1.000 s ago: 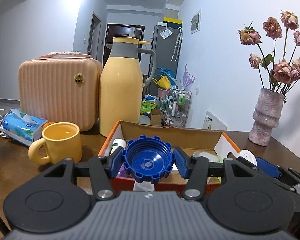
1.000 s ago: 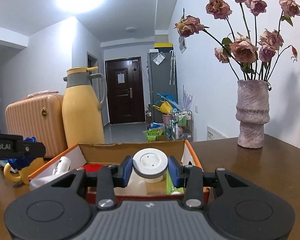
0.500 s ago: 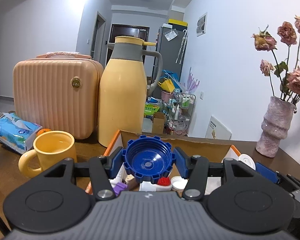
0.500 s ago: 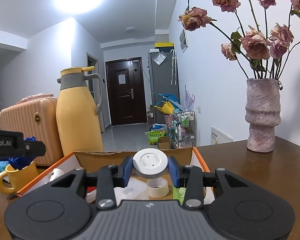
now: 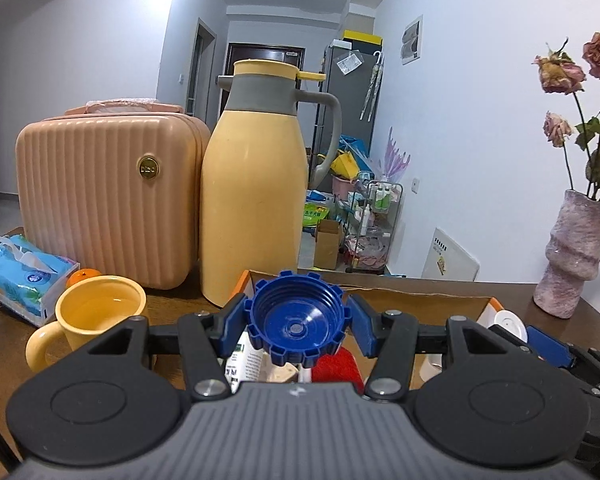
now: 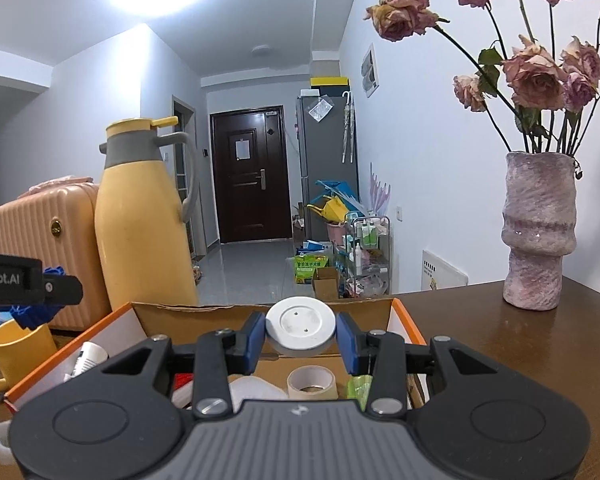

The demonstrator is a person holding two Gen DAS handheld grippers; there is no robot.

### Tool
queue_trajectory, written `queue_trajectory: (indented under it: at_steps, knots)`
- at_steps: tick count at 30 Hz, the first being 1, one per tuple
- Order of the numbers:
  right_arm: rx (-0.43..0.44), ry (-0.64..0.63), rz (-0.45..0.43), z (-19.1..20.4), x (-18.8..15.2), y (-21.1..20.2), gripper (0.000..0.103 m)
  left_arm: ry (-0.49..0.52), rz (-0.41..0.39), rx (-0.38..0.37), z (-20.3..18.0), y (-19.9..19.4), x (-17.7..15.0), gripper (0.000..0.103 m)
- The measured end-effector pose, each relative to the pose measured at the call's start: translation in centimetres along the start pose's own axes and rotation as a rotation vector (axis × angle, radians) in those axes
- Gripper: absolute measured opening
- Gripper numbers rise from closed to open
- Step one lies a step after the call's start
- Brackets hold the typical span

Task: Organize rigid objects
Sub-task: 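Open the right gripper to drop the white cap while the left drops the blue cap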

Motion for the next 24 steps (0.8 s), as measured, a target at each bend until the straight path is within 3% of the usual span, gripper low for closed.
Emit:
queue_trajectory:
  at_steps: [19,20,22,23,24]
  knots:
    - [0.010,-0.037,0.073,-0.3,-0.3,2.4,0.039,0.073,0.096,0.000,0.4,4.0,-0.6,0.057]
    - [0.007,-0.040,0.077,-0.3,-0.3,2.4,0.039,0.074,0.099,-0.002,0.4,4.0,-0.7,0.060]
    - [0.005,-0.045,0.072,-0.4,-0.3,2.3,0.040,0.075,0.091,0.005,0.4,3.9,-0.7,0.090]
    - [0.007,-0.048,0.075,-0.4,-0.3,2.3,0.048,0.076,0.082,0.023,0.5,3.7,-0.7,0.097]
    - [0.009,-0.049,0.074,-0.4,-0.2,2.2,0.063,0.077,0.068,0.045,0.7,3.5,-0.6,0.101]
Point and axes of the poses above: each gripper's, at about its wrist camera, not at the fingertips, and y roughly the way its jaws point, z to its left, x to its top, the point moved 7 cm from there along y, roughly the way its jaws point, and after that the axes turned 10 degrees about y, right-handed, at the moved point
